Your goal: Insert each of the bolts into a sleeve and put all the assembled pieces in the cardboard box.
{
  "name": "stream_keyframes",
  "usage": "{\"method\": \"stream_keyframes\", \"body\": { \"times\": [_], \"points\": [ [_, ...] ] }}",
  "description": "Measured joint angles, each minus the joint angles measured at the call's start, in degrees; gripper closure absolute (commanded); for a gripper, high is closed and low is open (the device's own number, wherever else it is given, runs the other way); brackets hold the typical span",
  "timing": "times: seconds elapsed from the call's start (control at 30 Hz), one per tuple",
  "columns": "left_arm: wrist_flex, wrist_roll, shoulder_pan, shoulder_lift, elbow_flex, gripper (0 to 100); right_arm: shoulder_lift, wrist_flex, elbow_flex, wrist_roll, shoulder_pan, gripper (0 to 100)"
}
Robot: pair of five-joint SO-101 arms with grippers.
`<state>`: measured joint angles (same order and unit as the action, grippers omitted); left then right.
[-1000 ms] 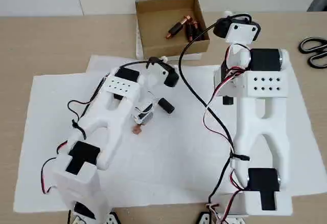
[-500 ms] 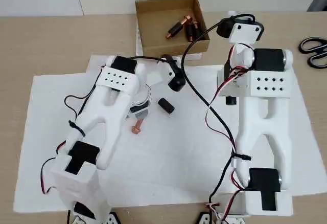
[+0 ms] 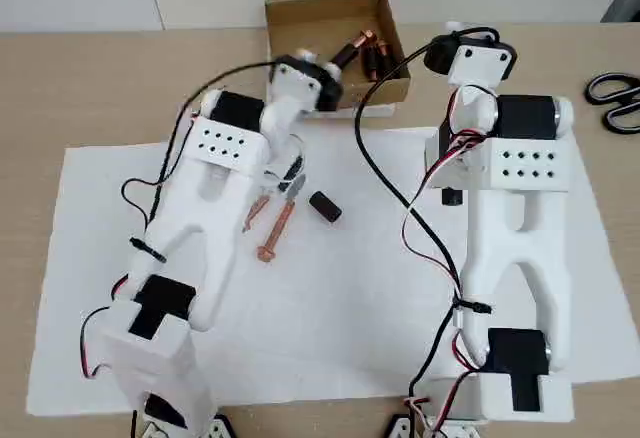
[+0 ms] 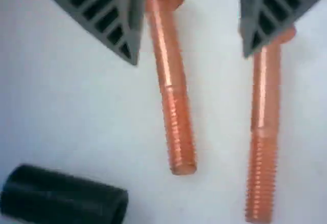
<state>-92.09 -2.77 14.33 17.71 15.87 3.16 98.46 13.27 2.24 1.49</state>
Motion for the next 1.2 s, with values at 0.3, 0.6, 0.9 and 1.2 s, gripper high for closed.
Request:
{"method": "stream_keyframes", "body": {
  "times": [0.3,0.6,0.9,1.2],
  "points": [
    [1.6,44.5,-0.4,0.1,-0.4,86,0.0,0.0,0.0,0.0,0.0,99.5],
    [6.0,50.3,-1.8,6.5,-0.8,86,0.0,0.0,0.0,0.0,0.0,99.5],
    [4.7,54.5,-2.1,8.3,-0.8,85,0.0,0.0,0.0,0.0,0.0,99.5],
    [-1.0,59.7,-6.6,8.5,1.5,85,0.0,0.0,0.0,0.0,0.0,99.5]
  ]
}}
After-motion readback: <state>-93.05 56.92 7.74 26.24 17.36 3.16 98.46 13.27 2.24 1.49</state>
